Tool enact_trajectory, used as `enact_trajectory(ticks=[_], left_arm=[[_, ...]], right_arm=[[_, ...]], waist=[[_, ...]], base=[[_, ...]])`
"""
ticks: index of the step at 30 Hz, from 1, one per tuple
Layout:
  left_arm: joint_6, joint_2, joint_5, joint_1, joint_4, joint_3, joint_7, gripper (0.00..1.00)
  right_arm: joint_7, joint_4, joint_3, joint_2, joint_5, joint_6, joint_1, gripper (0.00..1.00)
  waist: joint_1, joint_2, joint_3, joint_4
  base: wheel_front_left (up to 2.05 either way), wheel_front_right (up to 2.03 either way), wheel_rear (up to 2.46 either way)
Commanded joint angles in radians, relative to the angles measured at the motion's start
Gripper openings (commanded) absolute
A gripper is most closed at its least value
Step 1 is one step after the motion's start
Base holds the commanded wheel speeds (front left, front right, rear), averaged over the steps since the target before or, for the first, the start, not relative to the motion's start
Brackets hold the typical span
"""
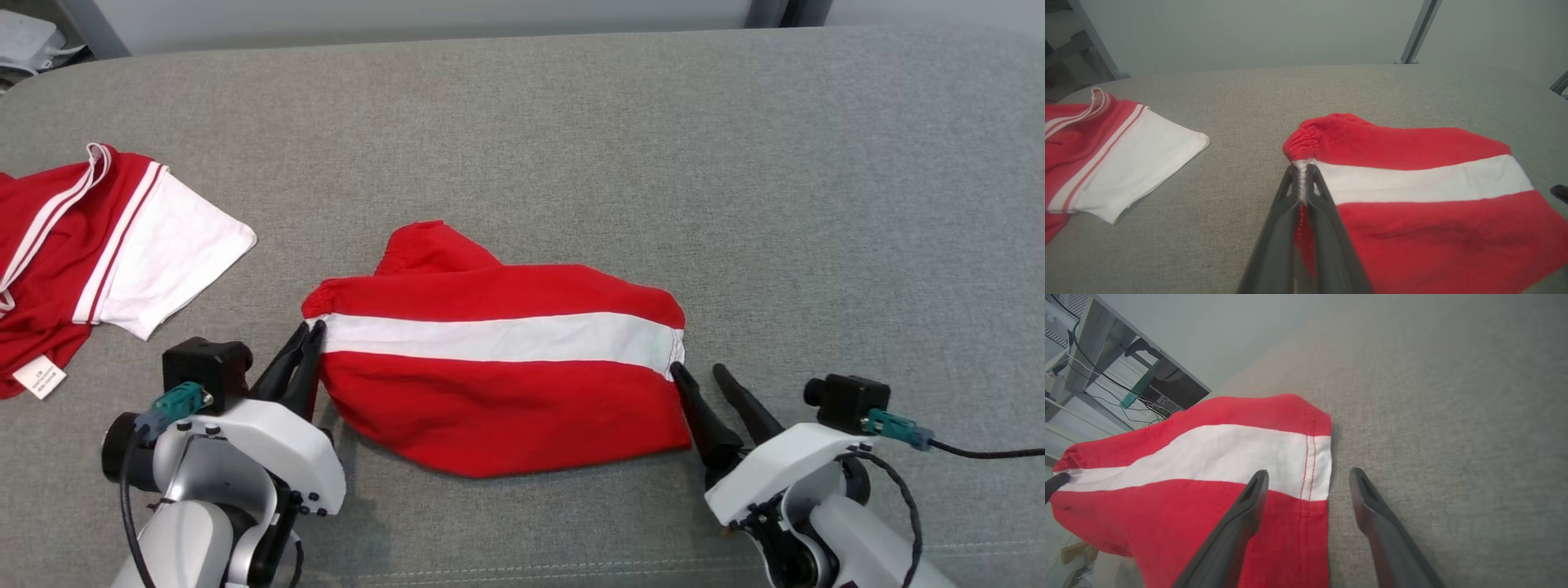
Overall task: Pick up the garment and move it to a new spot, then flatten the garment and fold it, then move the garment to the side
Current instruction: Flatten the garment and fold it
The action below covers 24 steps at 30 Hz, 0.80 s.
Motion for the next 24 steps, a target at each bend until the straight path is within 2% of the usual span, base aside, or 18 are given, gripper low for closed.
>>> enact_trajectory(ticks=[1, 5, 15, 17, 18, 21, 22, 23, 24], left_arm=[[0.005, 0.011, -0.002, -0.051, -0.022, 0.028, -0.008, 0.0], [0.003, 0.001, -0.003, -0.064, -0.016, 0.015, -0.009, 0.0], [0.001, -0.001, -0.001, -0.088, -0.02, -0.001, -0.006, 0.0], [0.001, 0.0, -0.001, -0.092, -0.02, -0.002, -0.005, 0.0], [0.002, 0.001, -0.001, -0.093, -0.021, -0.002, -0.005, 0.0], [0.003, 0.002, 0.0, -0.096, -0.022, -0.005, -0.005, 0.0], [0.003, 0.002, -0.001, -0.096, -0.021, -0.005, -0.006, 0.0], [0.003, 0.002, -0.002, -0.097, -0.02, -0.005, -0.006, 0.0], [0.004, 0.002, -0.003, -0.097, -0.019, -0.005, -0.007, 0.0]], right_arm=[[-0.012, 0.011, 0.034, 0.02, 0.025, 0.001, -0.024, 1.0], [-0.012, 0.082, 0.097, 0.035, 0.064, 0.001, -0.077, 1.0], [-0.012, 0.166, 0.095, 0.051, 0.092, 0.001, -0.145, 1.0], [-0.012, 0.193, 0.112, 0.055, 0.106, 0.001, -0.153, 0.96], [-0.012, 0.207, 0.122, 0.057, 0.115, 0.001, -0.157, 1.0], [-0.011, 0.258, 0.166, 0.062, 0.139, 0.001, -0.17, 1.0], [-0.009, 0.271, 0.179, 0.063, 0.151, 0.001, -0.174, 0.89], [-0.005, 0.282, 0.194, 0.065, 0.159, 0.001, -0.178, 0.5], [-0.003, 0.289, 0.212, 0.065, 0.164, 0.001, -0.183, 0.31]], waist=[[0.0, 0.0, 0.004, 0.006], [0.0, 0.0, 0.013, 0.016], [0.0, 0.0, 0.044, 0.03], [0.0, 0.0, 0.046, 0.032], [0.0, 0.0, 0.047, 0.033], [0.0, 0.0, 0.048, 0.034], [0.0, 0.0, 0.048, 0.034], [0.0, 0.0, 0.047, 0.034], [0.0, 0.0, 0.046, 0.034]], base=[[0.0, 0.0, 0.0], [0.0, 0.0, 0.0], [0.0, 0.0, 0.0], [0.0, 0.0, 0.0], [0.0, 0.0, 0.0], [0.0, 0.0, 0.0], [0.0, 0.0, 0.0], [0.0, 0.0, 0.0], [0.0, 0.0, 0.0]])
